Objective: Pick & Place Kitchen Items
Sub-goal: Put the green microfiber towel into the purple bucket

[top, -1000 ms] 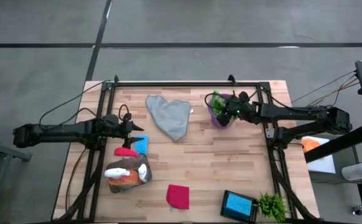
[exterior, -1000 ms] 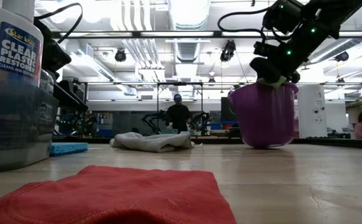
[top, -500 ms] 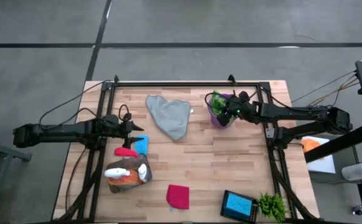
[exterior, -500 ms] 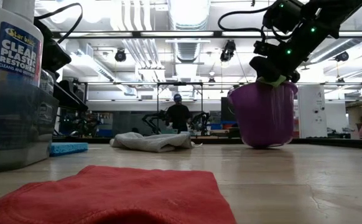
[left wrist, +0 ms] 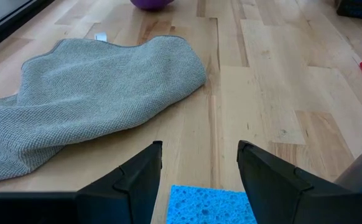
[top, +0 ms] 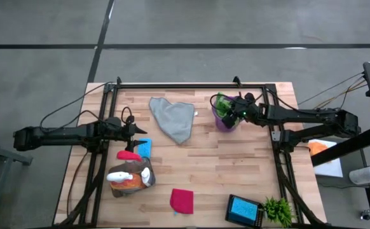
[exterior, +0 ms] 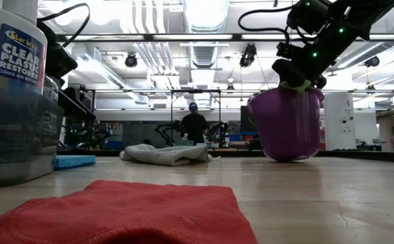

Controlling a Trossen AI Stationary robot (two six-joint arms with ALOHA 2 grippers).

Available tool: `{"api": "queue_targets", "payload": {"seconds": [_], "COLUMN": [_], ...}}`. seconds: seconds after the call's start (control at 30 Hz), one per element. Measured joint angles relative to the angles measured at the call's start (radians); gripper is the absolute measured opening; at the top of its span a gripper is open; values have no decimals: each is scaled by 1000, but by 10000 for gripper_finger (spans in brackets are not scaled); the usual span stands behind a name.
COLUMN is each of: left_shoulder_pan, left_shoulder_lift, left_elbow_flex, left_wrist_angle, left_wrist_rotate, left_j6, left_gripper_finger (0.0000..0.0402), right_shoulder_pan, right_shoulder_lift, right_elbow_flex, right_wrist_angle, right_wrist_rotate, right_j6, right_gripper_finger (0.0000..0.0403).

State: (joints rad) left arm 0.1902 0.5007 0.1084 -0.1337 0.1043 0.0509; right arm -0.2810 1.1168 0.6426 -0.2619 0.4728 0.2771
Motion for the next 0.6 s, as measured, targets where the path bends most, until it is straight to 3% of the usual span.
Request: {"api": "queue_targets", "payload": {"seconds": [0.13,0.3,0.33,0.43,0.6], "left_shoulder_pan": [0,0,0,-1,-1], "left_shoulder_lift": [0,0,0,0,0], "left_elbow_flex": [0,0,0,0,0], "left_wrist_angle": [0,0,0,0,0], "left_wrist_rotate": [0,0,0,0,0], "left_j6": [0,0,0,0,0], "left_gripper_finger": [214,214,214,214,214], "right_shoulder_pan": [0,1,1,10,36], "right_shoulder_lift": [-9,-24,-30,-42,-84], "right_elbow_flex": [0,-2,-2,1,17], "right_wrist_angle": [-12,-53,-50,-26,-37], "right_wrist_rotate": [0,-40,-66,-128,-87], "right_j6": [0,12,15,8,5], "right_gripper_finger": [230,379,386,354,364]}}
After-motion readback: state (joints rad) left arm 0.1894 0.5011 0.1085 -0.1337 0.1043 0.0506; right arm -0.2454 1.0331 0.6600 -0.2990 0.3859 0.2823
